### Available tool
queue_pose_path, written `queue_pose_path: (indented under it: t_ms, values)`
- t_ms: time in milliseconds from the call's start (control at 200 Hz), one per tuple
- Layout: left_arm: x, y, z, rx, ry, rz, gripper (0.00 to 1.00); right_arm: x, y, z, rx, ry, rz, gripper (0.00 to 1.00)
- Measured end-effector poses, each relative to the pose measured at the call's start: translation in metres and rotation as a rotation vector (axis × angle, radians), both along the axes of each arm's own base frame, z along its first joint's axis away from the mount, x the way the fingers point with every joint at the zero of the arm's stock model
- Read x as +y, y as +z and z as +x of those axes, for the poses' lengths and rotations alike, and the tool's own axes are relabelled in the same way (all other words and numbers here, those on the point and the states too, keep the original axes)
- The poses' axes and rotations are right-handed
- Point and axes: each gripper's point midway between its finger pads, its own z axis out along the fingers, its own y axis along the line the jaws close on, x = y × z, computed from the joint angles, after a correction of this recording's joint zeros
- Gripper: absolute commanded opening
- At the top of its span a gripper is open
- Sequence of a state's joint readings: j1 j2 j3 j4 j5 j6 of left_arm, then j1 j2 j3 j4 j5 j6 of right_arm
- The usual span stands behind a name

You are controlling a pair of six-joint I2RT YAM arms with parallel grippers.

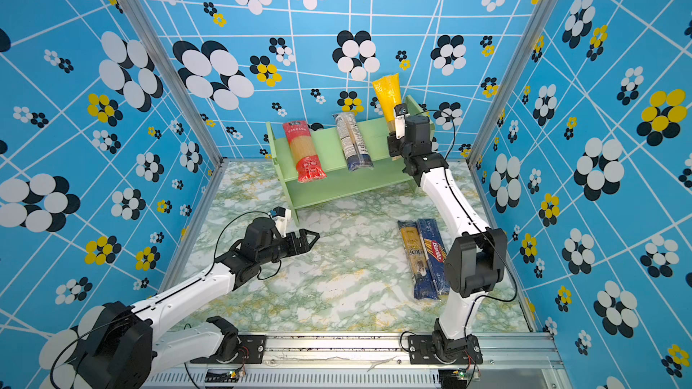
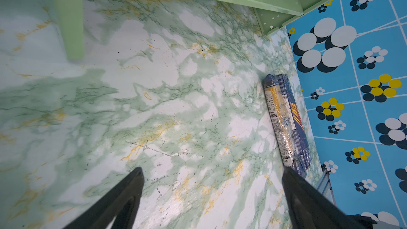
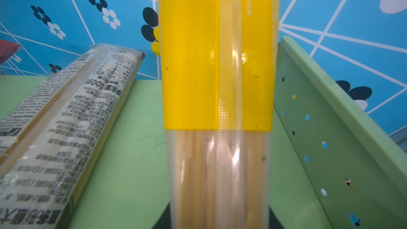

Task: Arrange pasta packages on shelves
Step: Place the pasta bag on the shelf.

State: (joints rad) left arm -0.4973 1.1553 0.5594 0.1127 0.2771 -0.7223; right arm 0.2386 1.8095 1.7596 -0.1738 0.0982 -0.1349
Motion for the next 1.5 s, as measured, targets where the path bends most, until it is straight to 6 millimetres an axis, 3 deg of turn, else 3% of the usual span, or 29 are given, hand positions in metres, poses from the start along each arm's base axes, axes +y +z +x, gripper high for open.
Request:
queue_pose_path:
  t_ms: [415, 1499]
  values:
    - [0.0001, 0.0002, 0.0, -0.001, 0.0, 0.0, 0.99, 0.0003, -0.001, 0.0022, -0.014, 0.003, -0.008, 0.4]
    - [0.0001, 0.0002, 0.0, -0.001, 0.0, 0.0, 0.99, -0.0007, -0.0056, 0.0099, -0.033, 0.0, -0.01, 0.44]
